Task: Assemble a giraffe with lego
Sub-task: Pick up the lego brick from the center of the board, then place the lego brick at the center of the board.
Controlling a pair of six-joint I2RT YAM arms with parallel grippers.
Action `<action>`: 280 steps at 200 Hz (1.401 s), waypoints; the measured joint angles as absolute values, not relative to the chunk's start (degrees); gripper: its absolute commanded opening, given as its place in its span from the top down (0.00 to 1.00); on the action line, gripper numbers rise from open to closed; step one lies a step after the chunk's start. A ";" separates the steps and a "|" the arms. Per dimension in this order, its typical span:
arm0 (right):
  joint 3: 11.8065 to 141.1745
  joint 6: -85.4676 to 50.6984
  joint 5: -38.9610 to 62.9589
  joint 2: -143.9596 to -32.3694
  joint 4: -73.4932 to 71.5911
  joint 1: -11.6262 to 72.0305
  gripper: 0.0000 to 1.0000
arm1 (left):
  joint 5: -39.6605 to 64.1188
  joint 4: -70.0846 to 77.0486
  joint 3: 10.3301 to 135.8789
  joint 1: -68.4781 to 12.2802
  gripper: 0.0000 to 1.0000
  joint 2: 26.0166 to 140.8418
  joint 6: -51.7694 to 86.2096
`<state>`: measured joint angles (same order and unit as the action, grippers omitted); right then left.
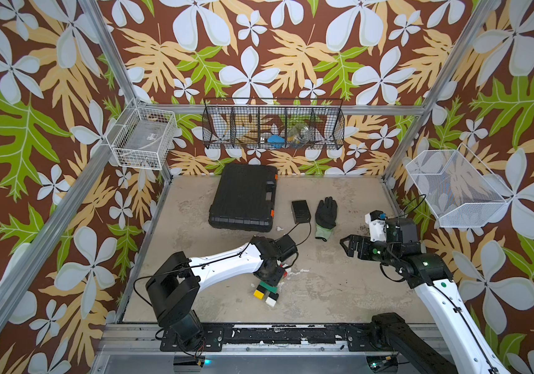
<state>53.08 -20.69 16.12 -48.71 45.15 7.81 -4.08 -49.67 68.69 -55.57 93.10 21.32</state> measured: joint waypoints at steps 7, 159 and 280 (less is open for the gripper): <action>53.43 -20.69 16.14 -48.73 45.50 7.77 0.00 | -4.19 -49.65 70.41 -55.57 0.76 92.42 21.41; 56.77 -31.70 20.47 -44.18 59.35 7.51 0.00 | -15.38 1.58 48.84 -62.57 0.78 76.82 18.28; 56.38 -35.99 17.37 -41.87 68.69 7.46 0.00 | -23.66 38.20 38.57 -66.61 0.81 89.76 10.20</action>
